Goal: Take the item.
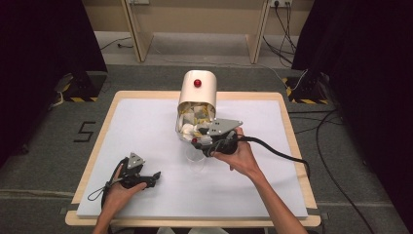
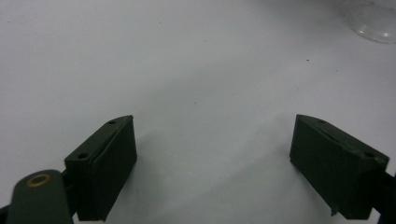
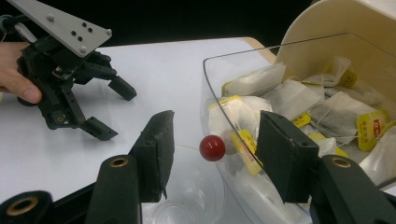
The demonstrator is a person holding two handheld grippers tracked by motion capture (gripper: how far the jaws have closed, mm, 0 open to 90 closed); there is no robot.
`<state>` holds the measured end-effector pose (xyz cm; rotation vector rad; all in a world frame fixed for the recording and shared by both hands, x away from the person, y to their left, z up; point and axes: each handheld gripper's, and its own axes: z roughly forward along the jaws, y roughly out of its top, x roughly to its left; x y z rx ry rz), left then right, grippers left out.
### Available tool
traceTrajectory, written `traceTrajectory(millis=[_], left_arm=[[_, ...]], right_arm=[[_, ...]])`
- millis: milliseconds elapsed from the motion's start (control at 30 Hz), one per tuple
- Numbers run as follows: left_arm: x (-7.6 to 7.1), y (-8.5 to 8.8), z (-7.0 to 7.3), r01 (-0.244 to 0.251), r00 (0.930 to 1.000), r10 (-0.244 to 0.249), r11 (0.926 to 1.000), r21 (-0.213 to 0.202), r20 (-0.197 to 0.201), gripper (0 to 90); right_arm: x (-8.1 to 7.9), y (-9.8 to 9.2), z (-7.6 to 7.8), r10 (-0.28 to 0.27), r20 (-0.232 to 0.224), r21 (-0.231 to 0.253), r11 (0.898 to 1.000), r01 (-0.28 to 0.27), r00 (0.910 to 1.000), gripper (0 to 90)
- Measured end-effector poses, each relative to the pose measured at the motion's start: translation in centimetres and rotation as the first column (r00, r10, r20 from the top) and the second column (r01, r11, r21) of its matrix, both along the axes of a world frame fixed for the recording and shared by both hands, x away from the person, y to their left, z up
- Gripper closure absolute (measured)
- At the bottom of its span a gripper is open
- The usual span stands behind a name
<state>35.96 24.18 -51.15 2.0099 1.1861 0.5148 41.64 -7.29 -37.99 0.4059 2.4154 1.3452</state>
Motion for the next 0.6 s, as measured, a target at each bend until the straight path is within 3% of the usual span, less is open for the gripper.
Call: traceTrajectory(millis=[267, 600], left_arm=[[0.0, 0.0, 0.0, 0.000, 1.0000, 0.000, 1.0000, 0.000, 0.000, 13.6], [0.0, 0.0, 0.0, 0.000, 1.0000, 0.000, 1.0000, 0.000, 0.000, 13.6]], right_arm=[[0.2, -0.3, 0.7, -0.017, 0.000, 0.031, 0.999, 0.017, 0.9999, 46.4], [1.1, -1.0, 1.8, -0.074, -0.029, 0.047, 0.996, 0.076, 0.9968, 46.8]])
